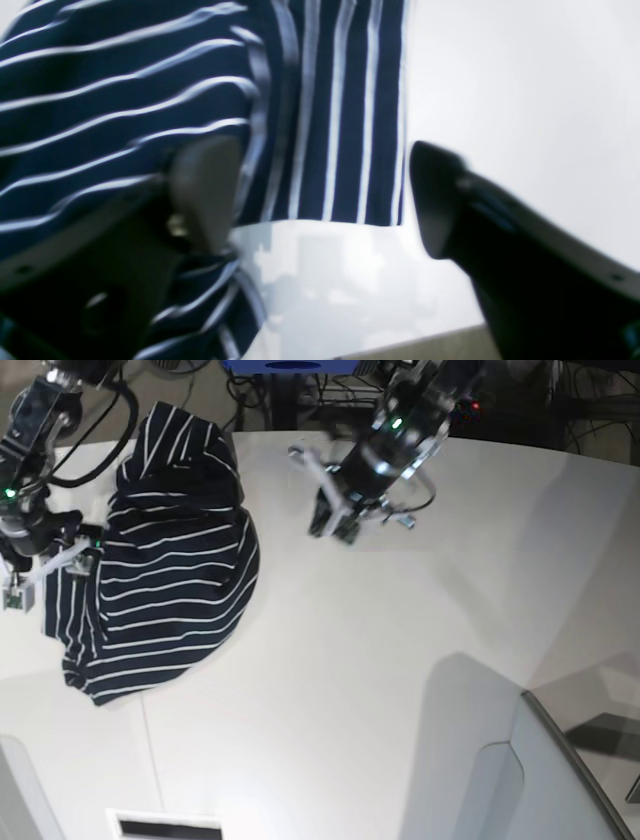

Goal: Layout the t-shirt on the table in an organized manner, then fold the t-shirt properly
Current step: 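Lower the right gripper onto the striped shirt and grasp its fabric, then drag the grasped shirt fabric with the right gripper and release, then grasp the shirt with both grippers and pull it apart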

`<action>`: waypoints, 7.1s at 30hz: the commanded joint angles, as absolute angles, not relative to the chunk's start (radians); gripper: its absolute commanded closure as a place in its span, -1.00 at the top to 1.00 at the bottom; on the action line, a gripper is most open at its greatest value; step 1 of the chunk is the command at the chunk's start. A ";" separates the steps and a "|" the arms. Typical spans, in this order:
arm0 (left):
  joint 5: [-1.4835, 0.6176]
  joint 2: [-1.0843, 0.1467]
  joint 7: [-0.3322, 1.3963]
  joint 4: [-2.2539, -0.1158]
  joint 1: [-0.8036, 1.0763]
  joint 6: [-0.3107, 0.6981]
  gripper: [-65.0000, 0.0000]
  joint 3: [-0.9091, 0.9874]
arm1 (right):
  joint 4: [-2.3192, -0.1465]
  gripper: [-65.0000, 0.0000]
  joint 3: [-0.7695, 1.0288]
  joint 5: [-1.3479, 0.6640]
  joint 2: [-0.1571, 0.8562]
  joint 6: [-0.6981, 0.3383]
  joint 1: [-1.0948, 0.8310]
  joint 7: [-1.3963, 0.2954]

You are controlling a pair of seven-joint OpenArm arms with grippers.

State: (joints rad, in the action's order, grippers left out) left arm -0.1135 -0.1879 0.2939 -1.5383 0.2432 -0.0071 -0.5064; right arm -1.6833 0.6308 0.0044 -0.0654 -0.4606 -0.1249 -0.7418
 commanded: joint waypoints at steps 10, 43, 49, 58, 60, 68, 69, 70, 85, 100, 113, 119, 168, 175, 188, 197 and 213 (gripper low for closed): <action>-0.122 -0.130 0.358 -1.540 0.142 -0.005 -1.00 -0.553 | -1.314 0.67 0.835 -0.001 0.061 -0.536 0.001 -0.645; -0.360 -0.302 0.237 -1.512 0.470 -0.005 -1.00 -0.016 | -1.857 0.67 0.552 -0.050 -0.128 -0.542 -0.292 -0.857; -0.360 -0.303 0.237 -1.511 0.470 -0.005 -1.00 -0.016 | -1.859 0.67 0.549 -0.177 -0.128 -0.538 -0.292 -0.952; -0.360 -0.306 0.237 -1.511 0.470 -0.004 -1.00 -0.008 | -1.845 0.22 0.547 -0.272 -0.131 -0.512 -0.308 -0.981; -0.360 -0.306 0.237 -1.511 0.470 -0.004 -1.00 -0.008 | -1.831 0.22 0.549 -0.275 -0.131 -0.507 -0.308 -0.981; -0.360 -0.308 0.237 -1.511 0.470 -0.004 -1.00 -0.016 | -1.747 0.21 0.550 -0.392 -0.131 -0.499 -0.312 -0.974; -0.360 -0.308 0.237 -1.511 0.470 -0.004 -1.00 -0.016 | -1.745 0.21 0.550 -0.392 -0.131 -0.499 -0.312 -0.974; -0.360 -0.308 0.237 -1.511 0.470 -0.004 -1.00 -0.016 | -1.745 0.20 0.550 -0.392 -0.131 -0.499 -0.312 -0.974; -0.360 -0.308 0.237 -1.511 0.470 -0.004 -1.00 -0.012 | -1.753 -0.98 0.545 -0.392 -0.125 -0.499 -0.214 -1.018; -0.358 -0.308 0.237 -1.488 0.470 -0.004 -1.00 -0.007 | -1.785 -0.98 0.539 -0.383 0.073 -0.499 0.133 -1.175; -0.358 -0.306 0.237 -1.454 0.456 -0.004 -1.00 -0.016 | -1.296 -0.98 0.337 -0.383 0.291 -0.499 0.367 -0.852; -0.358 -0.306 0.237 -1.454 0.466 -0.004 -1.00 -0.018 | -1.009 -0.96 0.297 -0.383 0.371 -0.499 0.461 -0.638; -0.358 -0.305 0.236 -1.449 0.456 -0.004 -1.00 -0.016 | -1.681 -0.98 0.461 -0.266 0.140 -0.389 0.038 -0.984; -0.358 -0.302 0.236 -1.395 0.430 -0.004 -1.00 -0.018 | -1.833 -0.98 0.650 -0.271 0.162 -0.395 0.005 -1.152; -0.297 -0.315 0.236 -1.417 0.248 -0.004 -1.00 -0.447 | -1.831 -0.98 0.722 -0.265 0.148 -0.389 -0.104 -1.158; -0.289 -0.179 0.236 -1.489 0.122 -0.005 -1.00 -0.679 | -1.810 -0.98 0.773 -0.265 0.148 -0.395 -0.159 -1.156; -0.291 0.035 0.223 -1.185 -0.085 -0.004 -1.00 -1.013 | -1.695 -0.98 0.733 -0.265 0.143 -0.389 -0.186 -1.084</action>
